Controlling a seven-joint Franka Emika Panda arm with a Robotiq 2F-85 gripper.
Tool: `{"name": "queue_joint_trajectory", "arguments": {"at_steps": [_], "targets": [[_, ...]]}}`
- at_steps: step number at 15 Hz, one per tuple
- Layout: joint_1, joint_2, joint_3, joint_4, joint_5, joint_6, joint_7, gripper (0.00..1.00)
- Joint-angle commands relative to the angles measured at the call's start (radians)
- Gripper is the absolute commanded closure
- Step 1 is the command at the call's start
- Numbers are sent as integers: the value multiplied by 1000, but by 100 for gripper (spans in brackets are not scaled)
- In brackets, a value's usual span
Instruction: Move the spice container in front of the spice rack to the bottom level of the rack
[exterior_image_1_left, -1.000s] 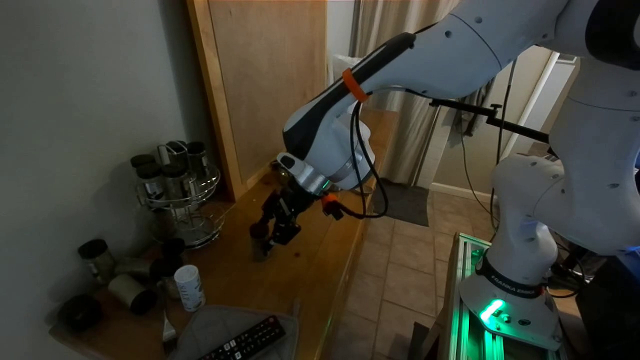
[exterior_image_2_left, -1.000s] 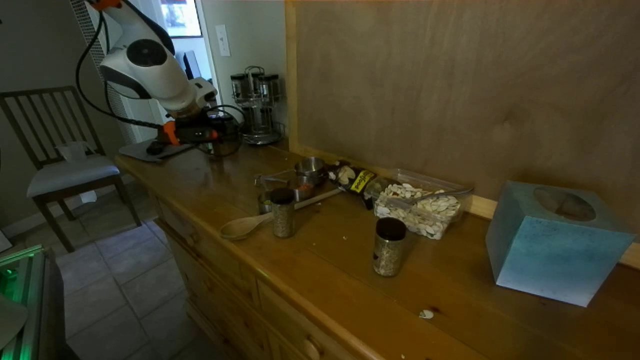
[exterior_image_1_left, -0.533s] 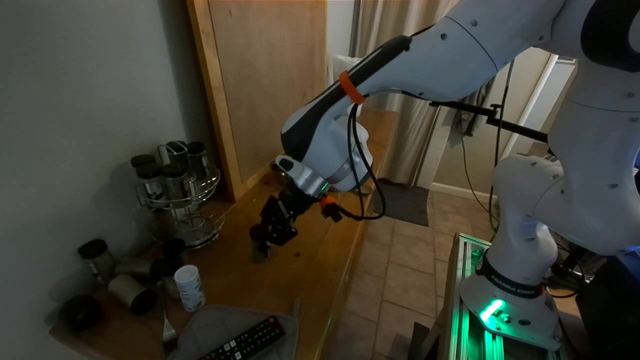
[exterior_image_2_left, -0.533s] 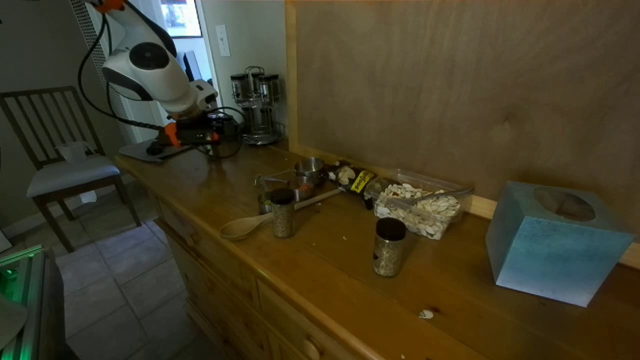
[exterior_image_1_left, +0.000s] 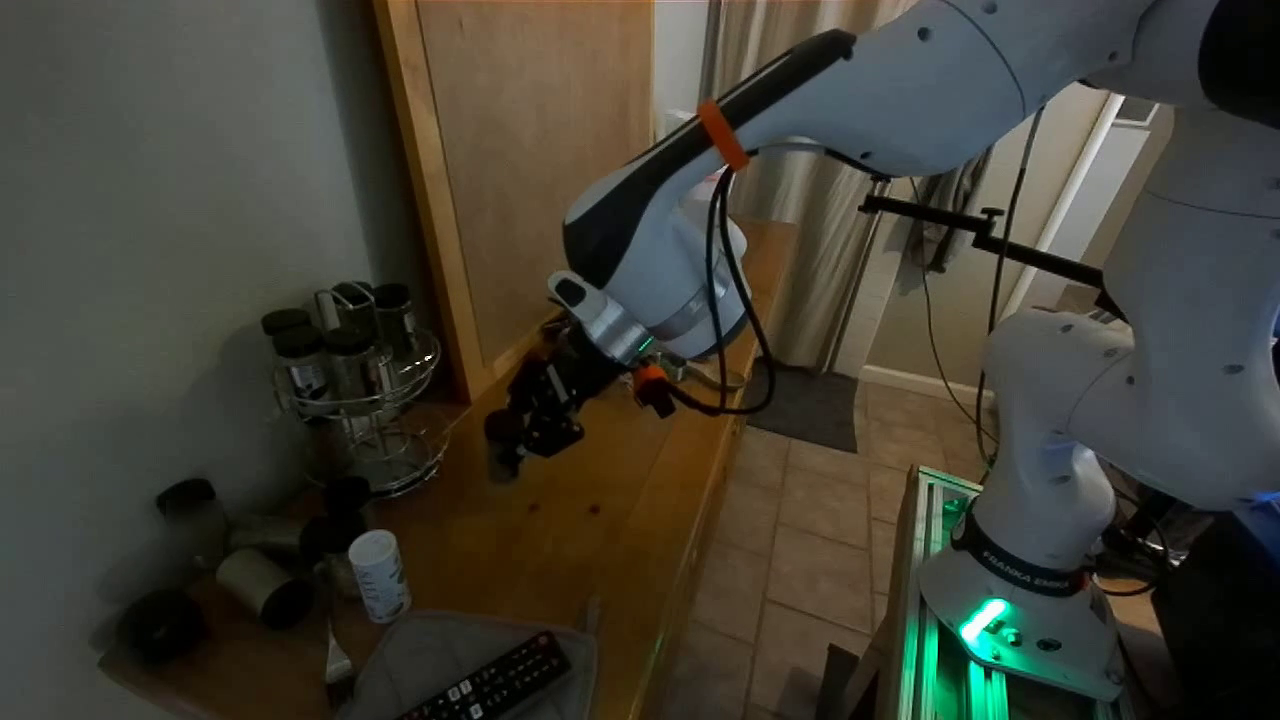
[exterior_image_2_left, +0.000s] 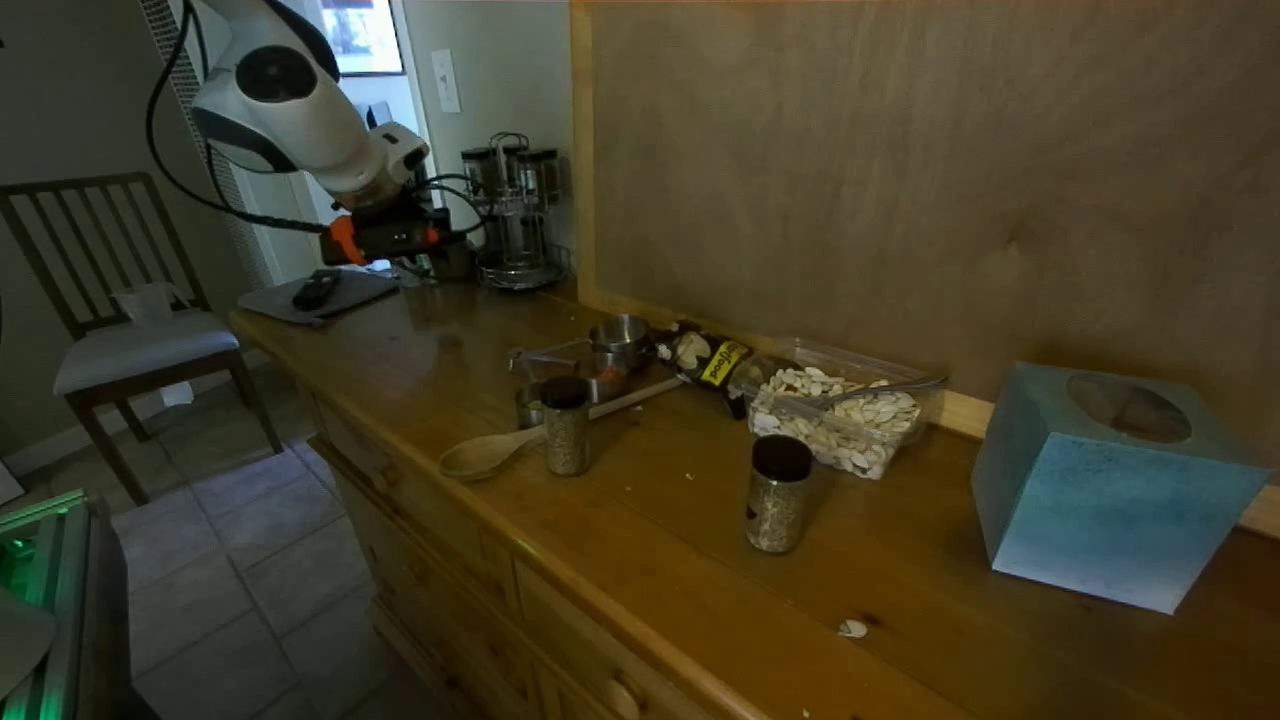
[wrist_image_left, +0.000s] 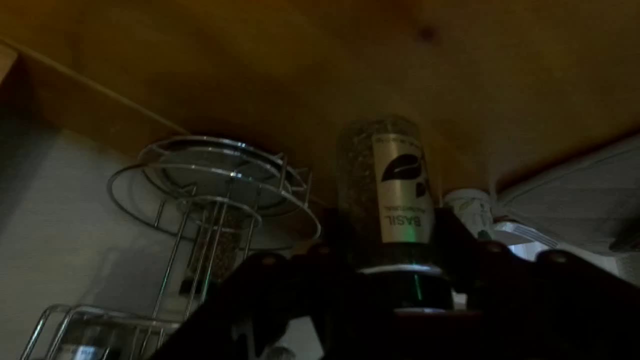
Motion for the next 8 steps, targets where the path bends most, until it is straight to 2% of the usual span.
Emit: {"name": "queue_joint_trajectory", "arguments": {"at_steps": [1,4,5,8], "targets": [[0,-32,-1,40,17,14,-94,77],[-17,-10,-11,82,46,-46,-155,77],[-5,-23,-3,51,6,-8,-89,52],[-11,-20,-7,61,7,-30,-108,52]]}}
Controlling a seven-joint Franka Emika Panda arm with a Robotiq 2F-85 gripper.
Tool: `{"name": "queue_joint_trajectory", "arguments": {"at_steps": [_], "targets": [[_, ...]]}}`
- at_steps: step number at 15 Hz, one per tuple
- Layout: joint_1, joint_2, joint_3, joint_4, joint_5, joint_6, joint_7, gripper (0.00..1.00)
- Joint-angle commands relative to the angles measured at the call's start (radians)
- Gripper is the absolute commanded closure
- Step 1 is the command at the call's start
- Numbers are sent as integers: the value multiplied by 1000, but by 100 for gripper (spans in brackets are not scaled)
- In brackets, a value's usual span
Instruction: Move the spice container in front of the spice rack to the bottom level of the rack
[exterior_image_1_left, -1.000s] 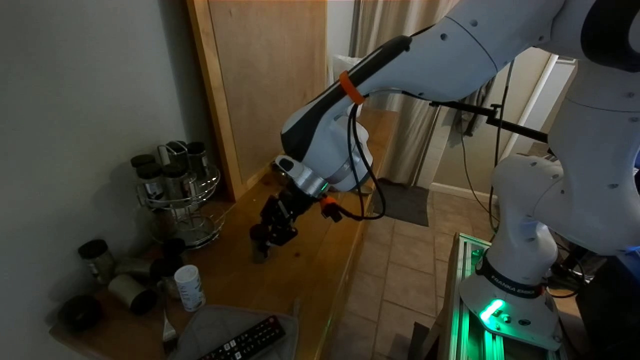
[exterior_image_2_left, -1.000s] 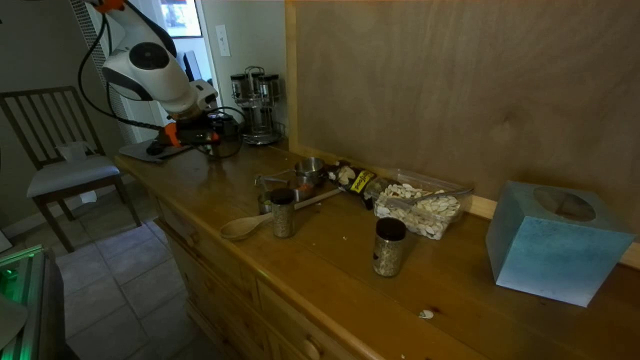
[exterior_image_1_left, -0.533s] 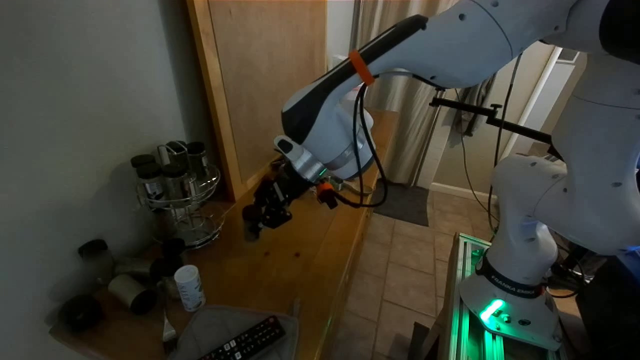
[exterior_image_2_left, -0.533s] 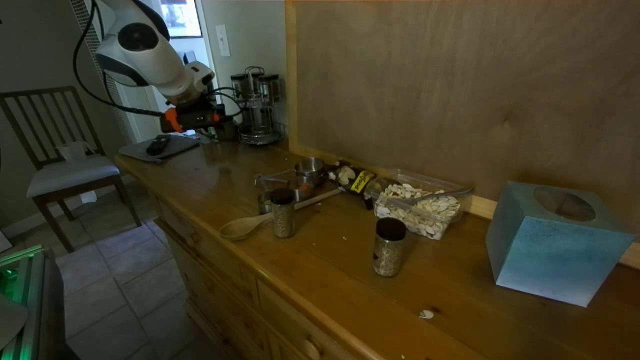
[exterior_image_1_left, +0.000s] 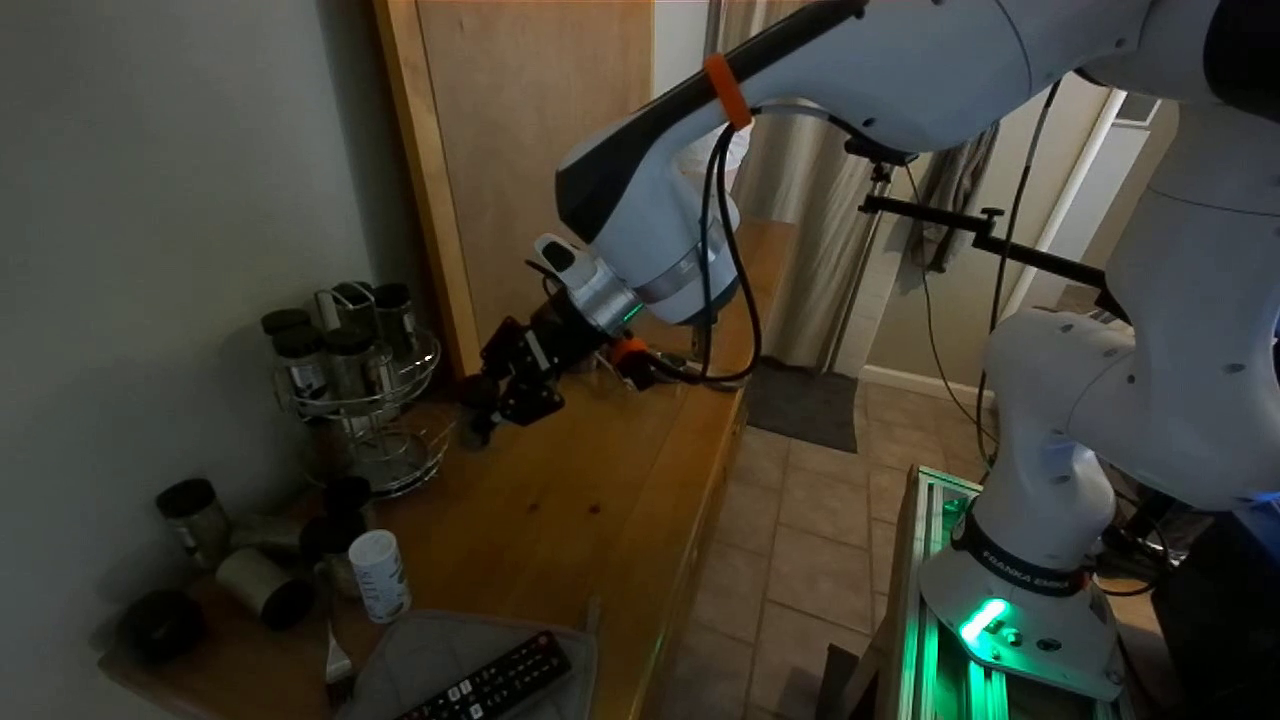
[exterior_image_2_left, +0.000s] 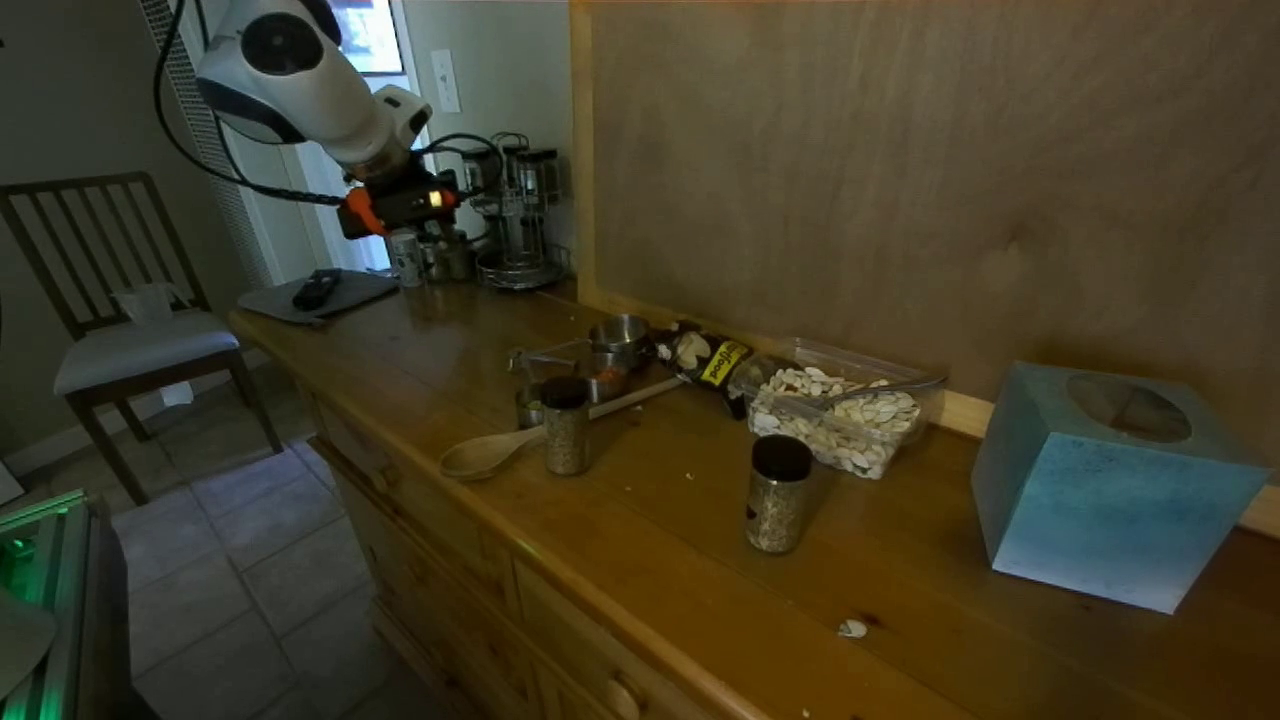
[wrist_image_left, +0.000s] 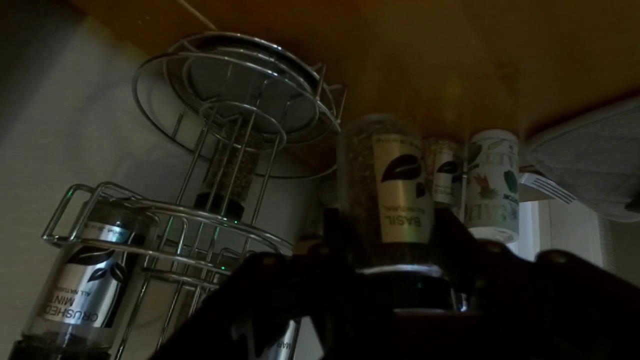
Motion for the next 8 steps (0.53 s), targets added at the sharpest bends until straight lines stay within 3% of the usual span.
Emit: {"name": "queue_joint_trajectory", "arguments": {"at_steps": [1,3,4,8], "targets": [[-1,0,0,0,0,0,-2,52],[-1,1,0,0,0,0,-4,52],[-1,1,0,0,0,0,-4,77],[-27,47,-14,62,128,-53,-100,77]]}}
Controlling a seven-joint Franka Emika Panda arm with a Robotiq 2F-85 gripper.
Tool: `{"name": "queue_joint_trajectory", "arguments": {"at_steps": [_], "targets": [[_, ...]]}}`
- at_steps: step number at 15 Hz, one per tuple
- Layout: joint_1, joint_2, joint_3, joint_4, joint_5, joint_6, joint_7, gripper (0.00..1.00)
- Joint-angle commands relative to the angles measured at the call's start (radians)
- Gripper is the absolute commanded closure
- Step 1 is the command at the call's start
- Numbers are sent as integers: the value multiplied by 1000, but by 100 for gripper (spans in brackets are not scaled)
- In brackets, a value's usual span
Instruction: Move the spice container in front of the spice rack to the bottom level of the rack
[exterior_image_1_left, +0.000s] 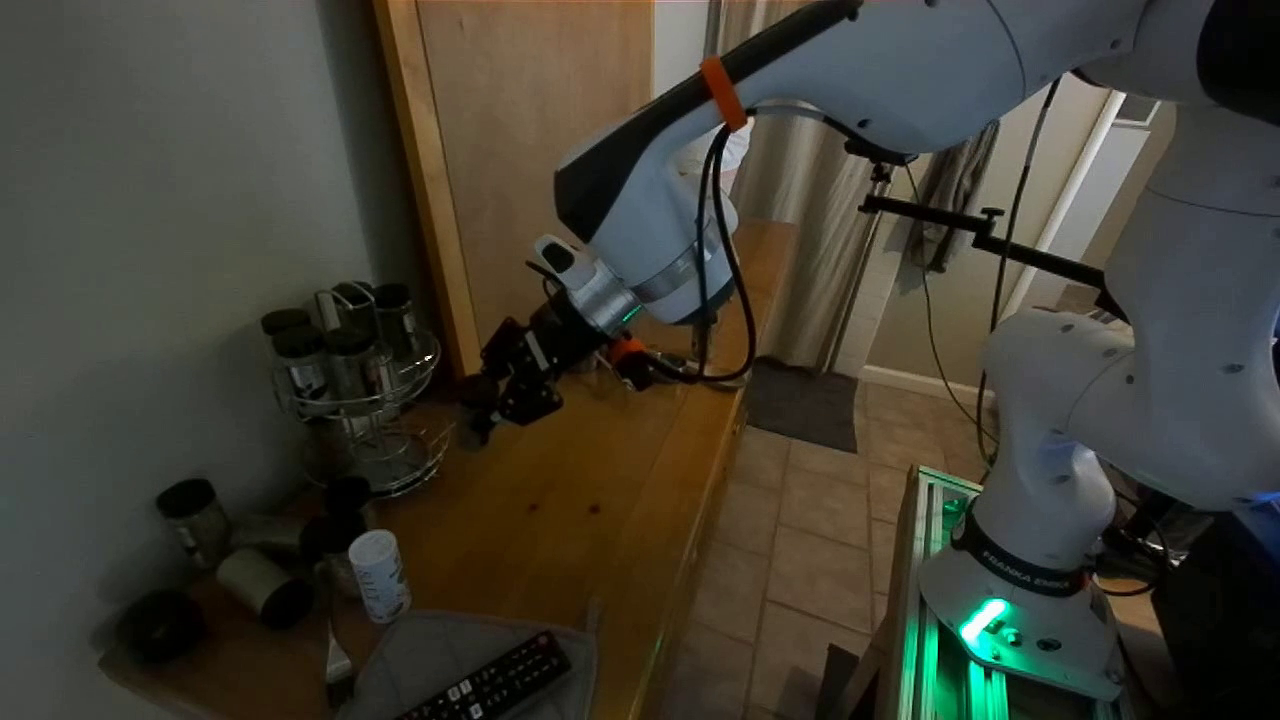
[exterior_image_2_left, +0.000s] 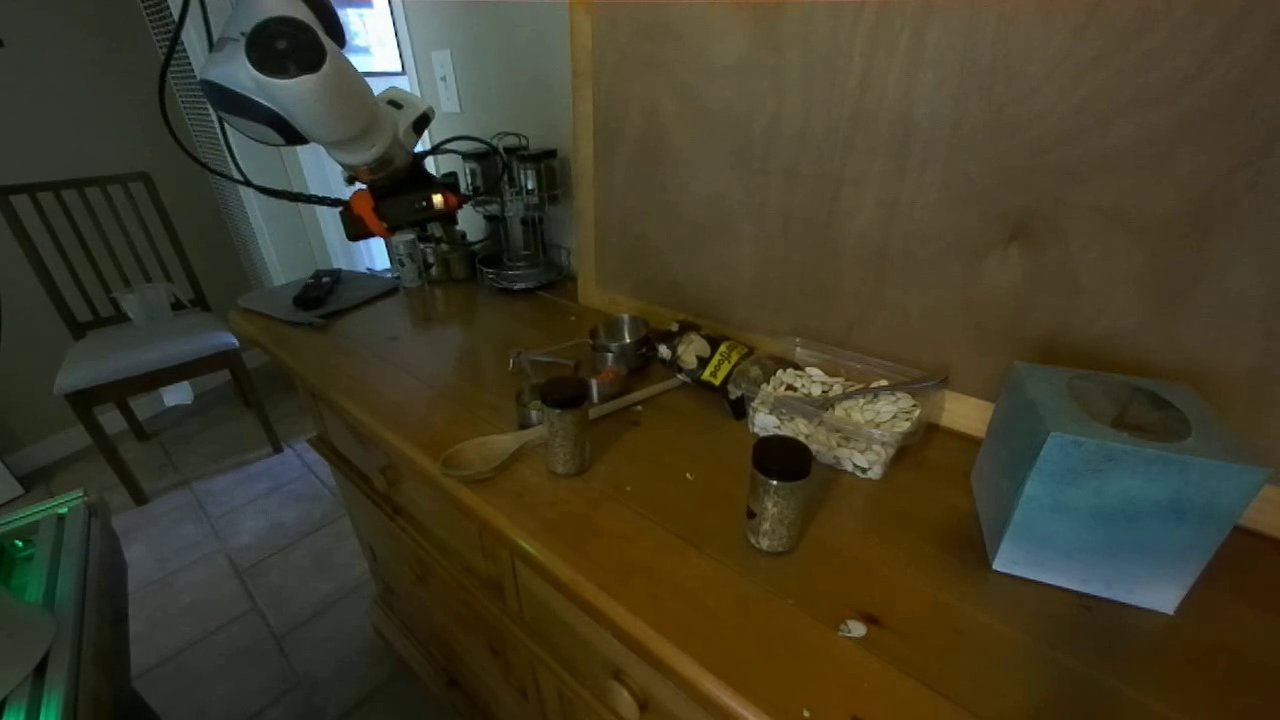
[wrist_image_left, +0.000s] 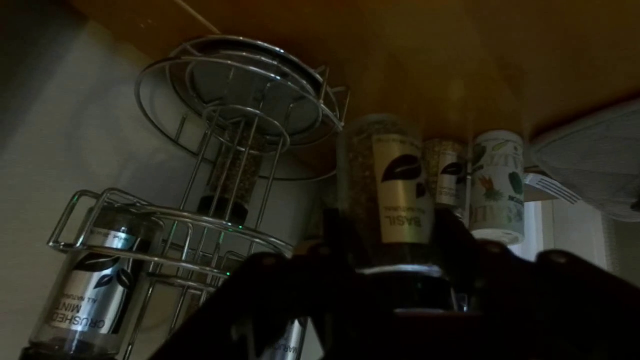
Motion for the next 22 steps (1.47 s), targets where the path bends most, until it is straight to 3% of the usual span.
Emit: {"name": "queue_joint_trajectory", "arguments": {"at_steps": [1,5,12,13,14,15,16,22], "targets": [[-26,50,-14,66,134,-56,-105,77],[-57,107,-29,109,273,-142,-210,77],[-103,201,-45,130,415,-268,-317,77],[-257,193,112,139,420,-245,-351,77],[-280,200,133,148,441,-247,-383,77],[-192,217,35,152,468,-280,-399,77],[-346,209,191,162,476,-261,-443,77],[-495,219,322,177,549,-304,-569,77]]}}
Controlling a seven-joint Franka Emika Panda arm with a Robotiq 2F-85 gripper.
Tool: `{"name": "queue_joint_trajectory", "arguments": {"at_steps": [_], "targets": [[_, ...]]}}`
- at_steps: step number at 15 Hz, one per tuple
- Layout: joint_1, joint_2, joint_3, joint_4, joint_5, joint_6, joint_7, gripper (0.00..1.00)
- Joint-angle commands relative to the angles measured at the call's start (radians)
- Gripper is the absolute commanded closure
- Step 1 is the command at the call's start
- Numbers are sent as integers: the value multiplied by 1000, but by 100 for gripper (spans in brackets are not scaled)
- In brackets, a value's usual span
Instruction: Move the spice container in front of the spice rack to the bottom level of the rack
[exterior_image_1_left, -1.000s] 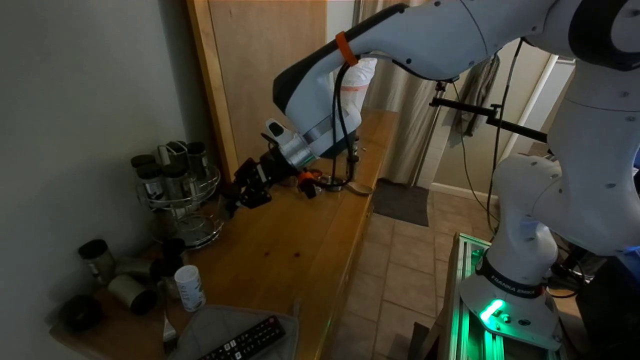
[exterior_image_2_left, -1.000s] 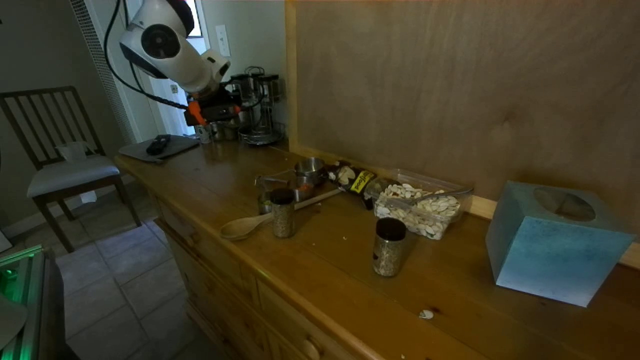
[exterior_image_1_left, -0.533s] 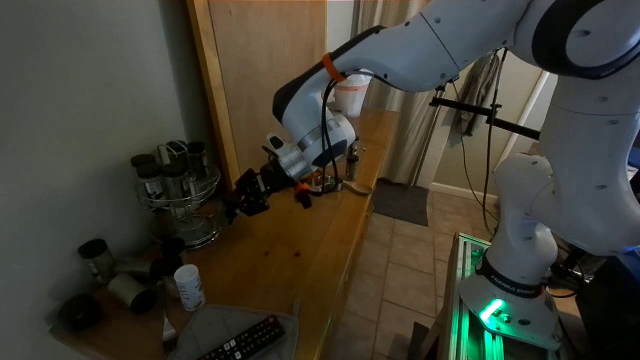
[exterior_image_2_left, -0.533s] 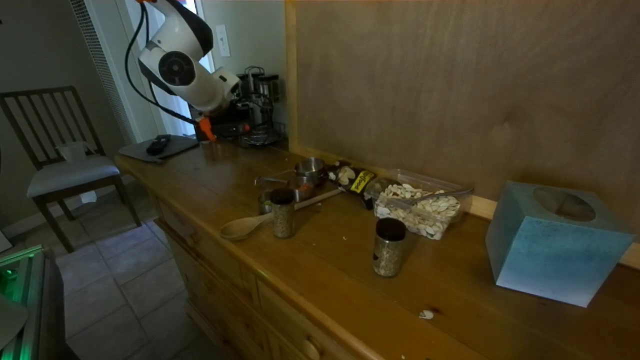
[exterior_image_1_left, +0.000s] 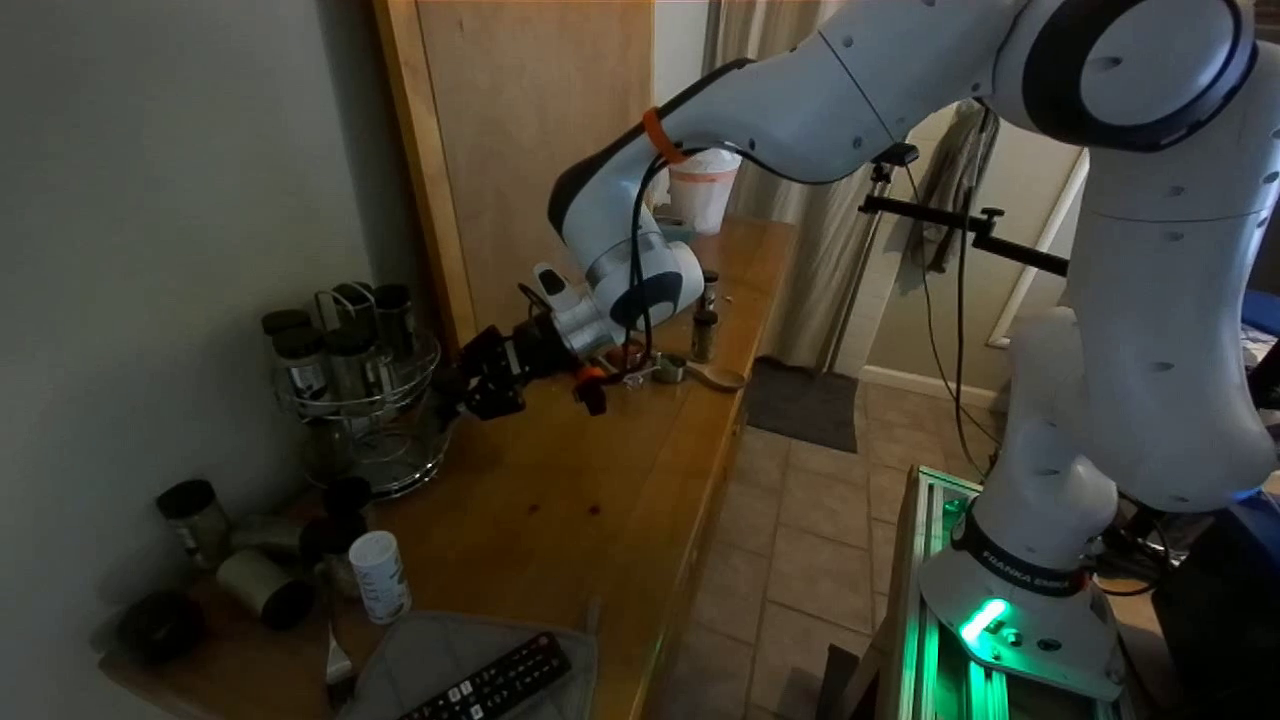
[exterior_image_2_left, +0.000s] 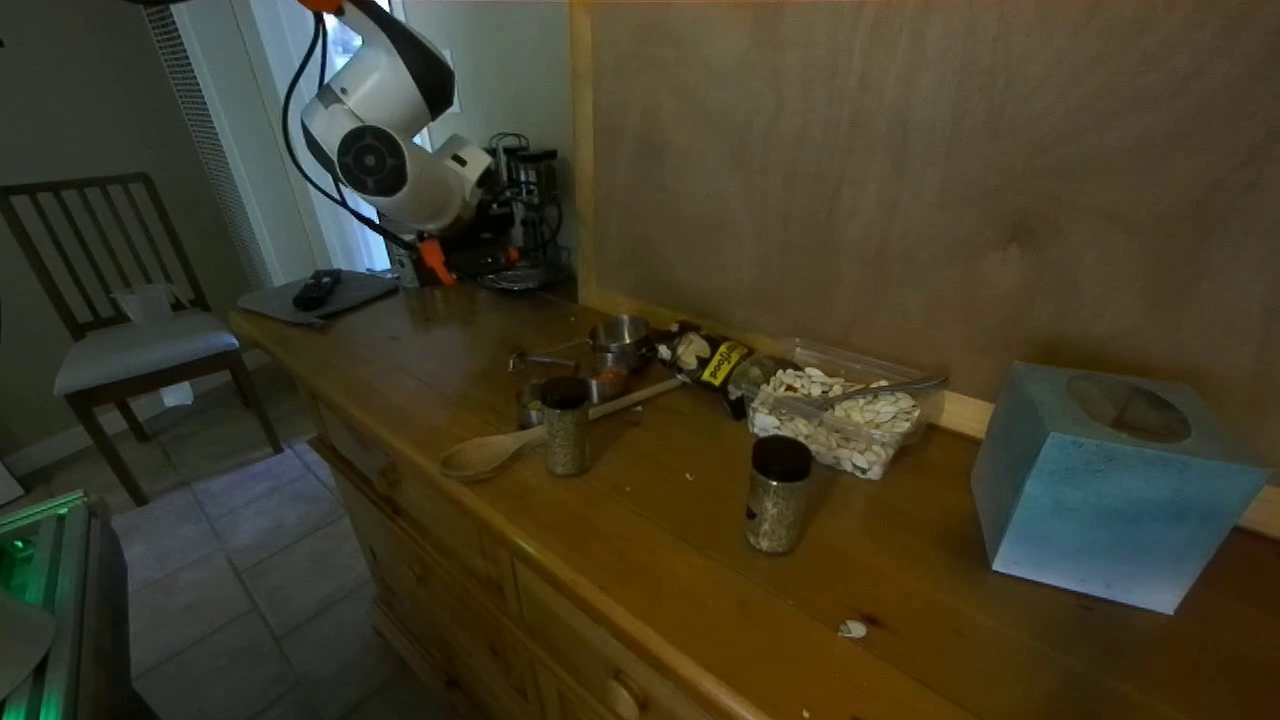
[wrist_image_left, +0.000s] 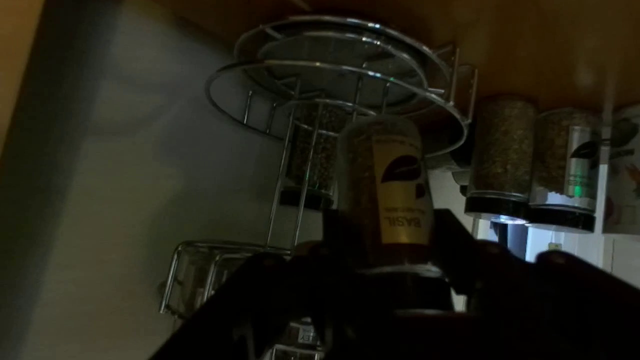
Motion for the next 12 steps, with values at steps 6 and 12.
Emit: {"name": "queue_joint_trajectory", "arguments": {"at_steps": [6,12], "targets": [[-120,52,106,39,56,-52,-95,77],[-126,82,119,65,35,-42,-79,77]]}}
